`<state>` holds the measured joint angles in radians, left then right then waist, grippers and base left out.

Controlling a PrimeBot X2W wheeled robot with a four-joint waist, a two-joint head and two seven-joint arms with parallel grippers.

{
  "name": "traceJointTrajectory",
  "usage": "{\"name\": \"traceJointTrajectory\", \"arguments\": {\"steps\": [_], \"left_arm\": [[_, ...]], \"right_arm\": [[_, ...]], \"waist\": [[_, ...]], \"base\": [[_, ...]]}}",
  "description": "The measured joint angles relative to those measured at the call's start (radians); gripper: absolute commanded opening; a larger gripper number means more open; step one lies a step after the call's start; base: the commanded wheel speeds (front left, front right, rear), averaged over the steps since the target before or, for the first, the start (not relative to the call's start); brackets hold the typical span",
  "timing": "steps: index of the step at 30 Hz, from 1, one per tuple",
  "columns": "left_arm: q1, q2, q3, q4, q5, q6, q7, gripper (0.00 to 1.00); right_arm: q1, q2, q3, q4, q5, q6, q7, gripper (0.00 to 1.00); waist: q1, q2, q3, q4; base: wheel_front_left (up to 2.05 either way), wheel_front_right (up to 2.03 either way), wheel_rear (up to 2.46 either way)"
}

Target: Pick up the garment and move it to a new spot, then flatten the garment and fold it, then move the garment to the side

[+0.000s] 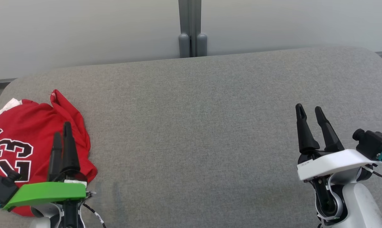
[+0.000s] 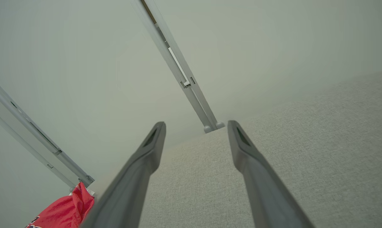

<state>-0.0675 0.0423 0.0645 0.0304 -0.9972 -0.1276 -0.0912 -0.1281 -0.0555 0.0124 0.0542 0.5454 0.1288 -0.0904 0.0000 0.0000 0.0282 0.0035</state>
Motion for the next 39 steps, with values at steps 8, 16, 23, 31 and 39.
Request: {"name": "traceJointTrajectory", "arguments": {"steps": [8, 16, 23, 31, 39], "left_arm": [[0.003, 0.000, -0.067, -0.010, 0.212, 0.002, -0.024, 1.00], [0.017, 0.001, -0.123, 0.007, 0.388, 0.024, -0.044, 1.00], [0.020, 0.001, -0.156, 0.032, 0.512, 0.057, -0.064, 1.00], [0.020, 0.013, -0.202, 0.037, 0.649, 0.089, -0.084, 1.00], [0.020, 0.035, -0.256, 0.046, 0.729, 0.146, -0.102, 1.00]], "right_arm": [[0.000, -0.002, 0.022, 0.010, -0.132, 0.000, -0.023, 1.00], [0.000, 0.003, 0.030, 0.010, -0.258, 0.000, -0.045, 1.00], [0.000, 0.006, 0.038, 0.010, -0.349, 0.000, -0.062, 1.00], [0.000, 0.008, 0.054, 0.011, -0.445, 0.000, -0.081, 1.00], [0.000, 0.008, 0.070, 0.010, -0.533, 0.002, -0.101, 1.00]], "waist": [[0.0000, 0.0000, 0.000, -0.001], [0.0000, 0.0000, -0.001, -0.004], [0.0000, 0.0000, -0.002, -0.005], [0.0000, 0.0000, -0.001, -0.004], [0.0000, 0.0000, 0.001, -0.005]], "base": [[0.00, 0.00, 0.00], [0.00, 0.00, 0.00], [0.00, 0.00, 0.00], [0.00, 0.00, 0.00], [0.00, 0.00, 0.00]]}}
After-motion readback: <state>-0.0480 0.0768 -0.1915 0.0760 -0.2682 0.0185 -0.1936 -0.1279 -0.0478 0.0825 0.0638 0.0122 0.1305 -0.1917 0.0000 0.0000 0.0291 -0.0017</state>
